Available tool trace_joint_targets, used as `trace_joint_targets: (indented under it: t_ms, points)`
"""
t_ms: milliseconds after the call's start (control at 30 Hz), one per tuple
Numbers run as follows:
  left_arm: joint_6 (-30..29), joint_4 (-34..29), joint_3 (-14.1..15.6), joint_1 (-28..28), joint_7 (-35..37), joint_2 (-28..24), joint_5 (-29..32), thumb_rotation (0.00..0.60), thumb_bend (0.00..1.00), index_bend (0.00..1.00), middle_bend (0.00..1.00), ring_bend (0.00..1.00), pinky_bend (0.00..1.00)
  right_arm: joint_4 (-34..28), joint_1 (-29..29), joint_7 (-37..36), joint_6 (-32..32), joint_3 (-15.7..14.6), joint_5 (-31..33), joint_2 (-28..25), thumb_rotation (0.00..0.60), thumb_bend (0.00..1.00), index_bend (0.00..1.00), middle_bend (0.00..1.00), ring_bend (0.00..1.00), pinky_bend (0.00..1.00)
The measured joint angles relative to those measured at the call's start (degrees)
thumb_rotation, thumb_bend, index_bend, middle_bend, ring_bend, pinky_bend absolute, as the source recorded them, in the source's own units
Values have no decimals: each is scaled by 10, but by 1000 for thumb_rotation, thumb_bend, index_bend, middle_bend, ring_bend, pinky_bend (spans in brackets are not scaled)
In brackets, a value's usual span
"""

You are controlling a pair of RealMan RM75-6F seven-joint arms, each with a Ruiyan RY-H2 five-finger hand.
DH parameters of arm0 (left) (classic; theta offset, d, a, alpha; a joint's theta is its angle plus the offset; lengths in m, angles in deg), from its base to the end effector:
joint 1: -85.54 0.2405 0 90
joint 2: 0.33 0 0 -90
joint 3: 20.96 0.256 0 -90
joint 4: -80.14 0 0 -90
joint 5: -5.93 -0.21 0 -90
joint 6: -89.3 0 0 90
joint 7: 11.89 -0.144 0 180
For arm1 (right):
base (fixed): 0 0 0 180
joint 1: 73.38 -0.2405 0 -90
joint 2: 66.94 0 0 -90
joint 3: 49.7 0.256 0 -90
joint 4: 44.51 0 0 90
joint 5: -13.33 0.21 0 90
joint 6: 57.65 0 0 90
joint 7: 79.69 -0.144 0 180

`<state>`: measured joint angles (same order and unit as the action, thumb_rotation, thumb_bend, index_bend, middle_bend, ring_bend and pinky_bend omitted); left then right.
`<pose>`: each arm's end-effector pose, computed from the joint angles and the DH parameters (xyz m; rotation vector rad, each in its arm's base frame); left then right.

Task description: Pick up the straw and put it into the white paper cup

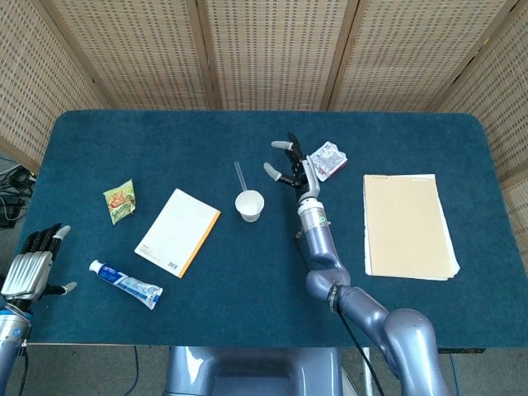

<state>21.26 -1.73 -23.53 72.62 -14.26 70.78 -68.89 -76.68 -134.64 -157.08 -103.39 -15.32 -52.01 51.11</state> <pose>-0.3500 0.2242 0.1099 -1.4666 -1.0511 -0.6618 -0.0862 -0.4694 -0.0614 0.5557 -2.1842 1.9991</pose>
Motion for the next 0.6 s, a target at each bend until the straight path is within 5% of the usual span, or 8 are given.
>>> trace_joint_targets:
  t_ms: [267, 600]
  points:
    - [-26, -27, 1, 5, -8, -9, -18, 600, 0, 0, 0, 0, 0, -159, 114, 92, -46, -80, -59, -147, 600, 265, 269, 0, 0, 0]
    - [-60, -50, 5, 13, -30, -17, -43, 600, 0, 0, 0, 0, 0, -327, 244, 330, -115, -181, -96, -306, 600, 171, 168, 0, 0, 0]
